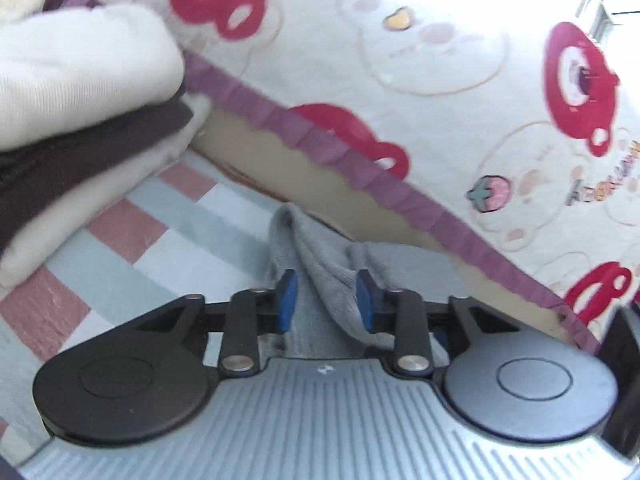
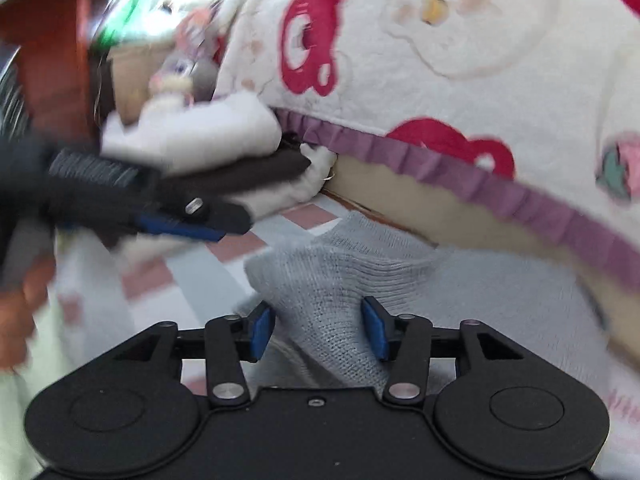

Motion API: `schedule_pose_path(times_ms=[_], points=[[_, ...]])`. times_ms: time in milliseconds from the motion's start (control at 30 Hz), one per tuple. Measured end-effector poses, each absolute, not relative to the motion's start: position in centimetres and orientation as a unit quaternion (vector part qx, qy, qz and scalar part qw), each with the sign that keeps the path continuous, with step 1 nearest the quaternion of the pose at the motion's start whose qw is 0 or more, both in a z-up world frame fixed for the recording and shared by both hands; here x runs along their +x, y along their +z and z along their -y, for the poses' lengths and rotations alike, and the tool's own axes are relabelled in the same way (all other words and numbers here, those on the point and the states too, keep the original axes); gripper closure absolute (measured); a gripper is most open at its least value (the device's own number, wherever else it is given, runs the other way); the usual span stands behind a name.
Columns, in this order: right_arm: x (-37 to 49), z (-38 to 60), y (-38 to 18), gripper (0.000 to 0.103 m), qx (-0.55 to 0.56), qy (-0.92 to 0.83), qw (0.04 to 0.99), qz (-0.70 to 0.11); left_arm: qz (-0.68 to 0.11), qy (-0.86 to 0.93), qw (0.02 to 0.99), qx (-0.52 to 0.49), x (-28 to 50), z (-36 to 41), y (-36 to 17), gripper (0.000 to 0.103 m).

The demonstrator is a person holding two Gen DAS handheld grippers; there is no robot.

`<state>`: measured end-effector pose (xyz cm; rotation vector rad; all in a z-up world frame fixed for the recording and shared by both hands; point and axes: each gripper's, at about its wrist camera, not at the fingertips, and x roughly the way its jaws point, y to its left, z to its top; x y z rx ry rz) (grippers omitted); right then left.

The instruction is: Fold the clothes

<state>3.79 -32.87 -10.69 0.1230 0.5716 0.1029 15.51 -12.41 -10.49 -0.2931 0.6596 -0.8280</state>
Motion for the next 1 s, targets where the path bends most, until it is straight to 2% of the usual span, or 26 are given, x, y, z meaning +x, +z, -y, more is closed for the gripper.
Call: schedule_pose_path(times_ms=[100,167,267,400,533,600,667,767,833,900,1000], points=[[0.3,37.5,-9.0,0.049,0.233,0.061,0.939,-0.247,-0.306,-0.403,0.852,-0.135,14.5,12.4,-10.1,0.068],[-2.3,40.6,-8.9,0.037,0.332,0.030,0.920,-0.204,-0.308,-0.412,0.847,-0.138,14.2,13.1,-9.8,0.068],[-5.0,44.8,-9.8,0.036,0.408,-0.091,0.892,-0.171,-0.272,-0.392,0.869,-0.134,12.9,14.8,-8.7,0.071],[-5.3,47.1,-10.9,0.038,0.402,-0.188,0.877,-0.185,-0.277,-0.407,0.861,-0.127,12.0,17.8,-8.2,0.077],[-3.6,46.6,-11.9,0.038,0.374,-0.192,0.877,-0.235,-0.347,-0.402,0.846,-0.049,12.4,21.4,-10.6,0.079],[-2.4,45.8,-13.2,0.037,0.354,-0.189,0.868,-0.292,-0.381,-0.373,0.846,-0.011,13.1,22.1,-13.4,0.091],[-2.0,45.0,-13.9,0.032,0.329,-0.200,0.867,-0.317,-0.393,-0.369,0.842,-0.036,14.0,21.0,-15.6,0.100],[-2.3,45.2,-14.2,0.030,0.350,-0.192,0.857,-0.326,-0.409,-0.372,0.829,-0.088,14.7,19.2,-16.6,0.100],[-2.6,45.5,-14.7,0.027,0.371,-0.188,0.846,-0.334,-0.403,-0.372,0.833,-0.075,14.2,19.4,-16.7,0.100],[-2.9,45.9,-15.3,0.018,0.395,-0.182,0.832,-0.345,-0.391,-0.370,0.841,-0.058,13.7,19.7,-16.7,0.100],[-3.4,46.8,-16.7,0.017,0.462,-0.161,0.792,-0.365,-0.382,-0.364,0.848,-0.055,13.2,19.9,-16.8,0.100]])
